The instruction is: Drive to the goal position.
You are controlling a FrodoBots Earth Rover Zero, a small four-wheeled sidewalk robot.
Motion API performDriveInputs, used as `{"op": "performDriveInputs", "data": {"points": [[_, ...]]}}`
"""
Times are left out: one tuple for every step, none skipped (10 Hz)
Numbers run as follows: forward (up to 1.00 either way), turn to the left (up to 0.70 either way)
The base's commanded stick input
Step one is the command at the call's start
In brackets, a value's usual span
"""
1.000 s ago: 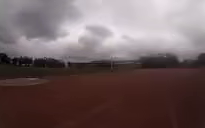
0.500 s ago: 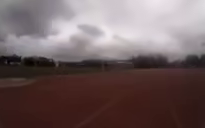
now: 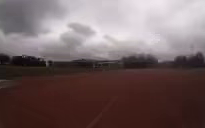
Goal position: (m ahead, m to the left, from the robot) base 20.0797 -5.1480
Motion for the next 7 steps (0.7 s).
{"op": "performDriveInputs", "data": {"points": [[0.7, 0.0], [0.7, 0.0], [0.7, 0.0], [0.7, 0.0], [0.7, 0.0], [0.7, 0.0], [0.7, 0.0]]}}
